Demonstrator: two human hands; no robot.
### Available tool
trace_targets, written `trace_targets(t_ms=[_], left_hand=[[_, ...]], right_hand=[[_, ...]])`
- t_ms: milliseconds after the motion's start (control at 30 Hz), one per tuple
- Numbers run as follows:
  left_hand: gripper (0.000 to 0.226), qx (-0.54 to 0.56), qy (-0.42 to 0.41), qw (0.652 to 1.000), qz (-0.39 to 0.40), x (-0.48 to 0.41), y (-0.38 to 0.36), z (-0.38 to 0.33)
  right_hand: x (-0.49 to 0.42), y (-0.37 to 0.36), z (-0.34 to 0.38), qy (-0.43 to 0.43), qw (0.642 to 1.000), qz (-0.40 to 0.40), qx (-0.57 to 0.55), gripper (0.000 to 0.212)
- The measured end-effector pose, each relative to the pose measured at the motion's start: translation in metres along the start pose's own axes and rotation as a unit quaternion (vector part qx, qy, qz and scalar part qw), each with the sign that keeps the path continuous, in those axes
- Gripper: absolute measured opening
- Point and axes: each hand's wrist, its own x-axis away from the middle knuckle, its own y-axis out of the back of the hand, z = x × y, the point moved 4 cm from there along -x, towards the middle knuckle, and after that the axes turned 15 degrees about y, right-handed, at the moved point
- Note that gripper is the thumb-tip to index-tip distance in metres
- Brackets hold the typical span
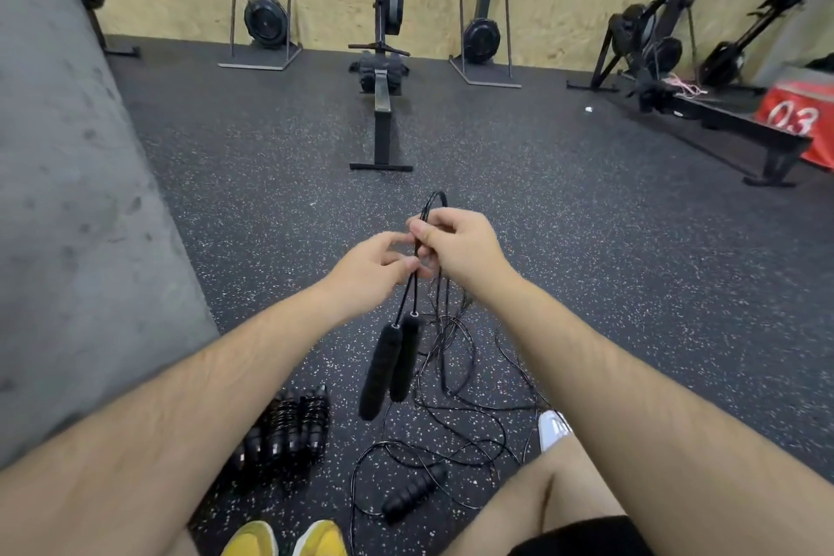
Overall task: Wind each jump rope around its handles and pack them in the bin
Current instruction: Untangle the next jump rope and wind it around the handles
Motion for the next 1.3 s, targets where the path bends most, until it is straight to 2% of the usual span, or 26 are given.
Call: trace_targets(t_ms=[67,200,300,400,500,600,667,733,833,933,1000,1100,1133,1167,1233,1300], left_hand=[[0.017,-0.056,-0.017,0.998,0.010,-0.001,0.000,0.001],[0.019,-0.080,-0.014,0.997,0.016,-0.005,-0.004,0.003],[0.020,-0.123,-0.009,0.992,-0.008,-0.010,-0.008,0.006],[0.021,-0.099,-0.036,0.994,-0.037,-0.008,-0.006,-0.003],[0.024,-0.084,-0.065,0.993,-0.056,-0.005,-0.002,-0.013],[0.029,-0.041,-0.062,0.996,-0.048,-0.005,0.000,-0.012],[0.022,0.005,-0.047,0.998,-0.032,-0.006,0.000,-0.009],[0.018,0.044,-0.033,0.998,-0.021,-0.008,-0.001,-0.007],[0.018,0.070,-0.028,0.997,-0.017,-0.009,-0.002,-0.008],[0.021,0.075,-0.025,0.996,-0.033,-0.007,-0.002,-0.010],[0.022,0.088,-0.021,0.995,-0.045,-0.007,-0.001,-0.012],[0.024,0.144,-0.006,0.988,-0.055,-0.008,0.003,-0.016],[0.024,0.162,-0.002,0.986,-0.049,-0.008,0.002,-0.017],[0.025,0.177,0.001,0.983,-0.041,-0.008,0.001,-0.018],[0.026,0.197,0.003,0.980,-0.030,-0.008,-0.001,-0.019],[0.028,0.180,0.001,0.983,-0.037,-0.008,0.000,-0.019]], right_hand=[[-0.008,0.000,0.008,0.005,1.000,-0.011,-0.016,0.025],[-0.018,0.006,0.016,0.007,0.999,-0.025,-0.027,0.022],[-0.018,0.010,0.018,0.007,0.998,-0.041,-0.041,0.022],[-0.012,0.015,0.017,0.017,0.999,-0.040,-0.019,0.025],[0.009,0.014,-0.002,0.017,0.995,0.030,0.092,0.033],[0.038,0.001,-0.026,-0.038,0.995,0.080,0.054,0.037],[0.050,-0.005,-0.034,-0.040,0.995,0.089,0.035,0.027],[0.056,-0.008,-0.033,-0.020,0.997,0.072,0.031,0.015],[0.061,-0.012,-0.028,0.006,0.999,0.039,0.002,0.012],[0.064,-0.015,-0.026,-0.006,1.000,0.011,-0.012,0.014],[0.070,-0.018,-0.028,-0.032,0.999,0.006,-0.008,0.028],[0.083,-0.030,-0.030,-0.068,0.996,0.025,0.060,0.097],[0.088,-0.035,-0.029,-0.072,0.993,0.021,0.092,0.113],[0.090,-0.039,-0.029,-0.073,0.990,0.006,0.123,0.120],[0.090,-0.044,-0.030,-0.076,0.983,-0.031,0.165,0.110],[0.086,-0.044,-0.030,-0.083,0.976,-0.047,0.194,0.084]])
